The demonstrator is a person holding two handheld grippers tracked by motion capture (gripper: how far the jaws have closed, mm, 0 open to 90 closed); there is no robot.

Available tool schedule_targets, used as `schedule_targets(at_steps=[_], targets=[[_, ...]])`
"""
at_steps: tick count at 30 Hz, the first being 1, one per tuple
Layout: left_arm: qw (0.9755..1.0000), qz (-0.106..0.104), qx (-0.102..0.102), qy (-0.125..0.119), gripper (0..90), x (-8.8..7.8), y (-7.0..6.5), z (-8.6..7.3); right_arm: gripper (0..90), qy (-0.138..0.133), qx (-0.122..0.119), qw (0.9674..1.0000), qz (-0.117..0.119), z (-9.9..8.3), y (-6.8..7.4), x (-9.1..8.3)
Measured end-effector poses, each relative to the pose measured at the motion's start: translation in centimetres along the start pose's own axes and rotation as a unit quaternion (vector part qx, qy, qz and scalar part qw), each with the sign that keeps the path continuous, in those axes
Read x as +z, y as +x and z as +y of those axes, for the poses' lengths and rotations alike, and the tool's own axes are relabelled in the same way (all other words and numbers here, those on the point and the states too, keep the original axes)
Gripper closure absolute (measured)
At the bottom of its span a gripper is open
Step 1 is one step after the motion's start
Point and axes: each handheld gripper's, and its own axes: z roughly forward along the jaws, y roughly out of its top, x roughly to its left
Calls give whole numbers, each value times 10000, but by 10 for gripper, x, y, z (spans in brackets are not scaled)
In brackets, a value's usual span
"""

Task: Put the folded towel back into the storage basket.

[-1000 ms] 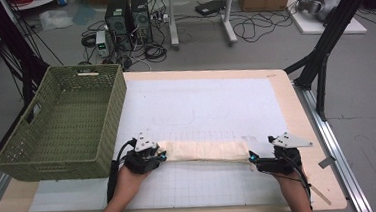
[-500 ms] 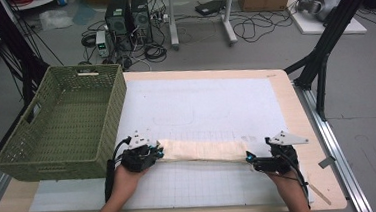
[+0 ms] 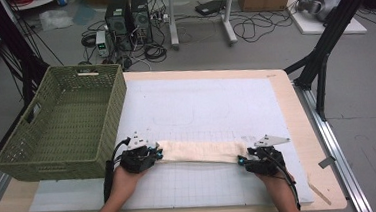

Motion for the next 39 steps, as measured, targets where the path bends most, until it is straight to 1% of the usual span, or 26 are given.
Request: schedule_targets(at_steps=[3, 4, 7, 9, 12, 15, 18, 19, 20, 26, 29, 32, 39], targets=[[10000, 28, 58, 71, 815, 2, -1, -2, 554, 23, 123, 9999, 51, 0, 0, 0], [10000, 29, 48, 71, 815, 2, -1, -3, 605, 30, 145, 9998, 94, -1, 0, 0], [10000, 39, 50, 71, 816, 3, -1, -3, 754, 53, 42, 9996, 273, 0, 4, -1], [10000, 35, 62, 70, 818, 3, 0, -3, 789, 80, -38, 9996, 260, 1, 7, -1], [9999, 1, 96, 30, 822, 0, 0, 0, 796, 65, -93, 9996, 241, 2, 7, -2], [9999, -47, 83, -123, 822, -5, 1, 4, 810, 50, -116, 9997, 218, 4, 7, -3], [9996, -80, 104, -250, 822, -10, 0, 8, 826, -26, -102, 9997, 204, 6, 5, -5], [9995, -77, 99, -288, 822, -12, 0, 10, 828, -51, -141, 9997, 187, 7, 5, -6], [9994, -84, 136, -303, 822, -13, 0, 11, 829, -64, -165, 9997, 176, 8, 5, -6], [9987, -96, 133, -475, 822, -19, -1, 15, 832, -88, -140, 9997, 156, 9, 6, -8], [9982, -95, 147, -574, 822, -23, -1, 18, 834, -209, -126, 9996, 119, 12, 7, -11], [9975, -85, 126, -689, 823, -28, -1, 21, 840, -367, -45, 9992, 145, 17, 7, -17], [9950, -100, 125, -985, 823, -42, -1, 31, 839, -600, -83, 9982, 38, 27, 9, -24]])
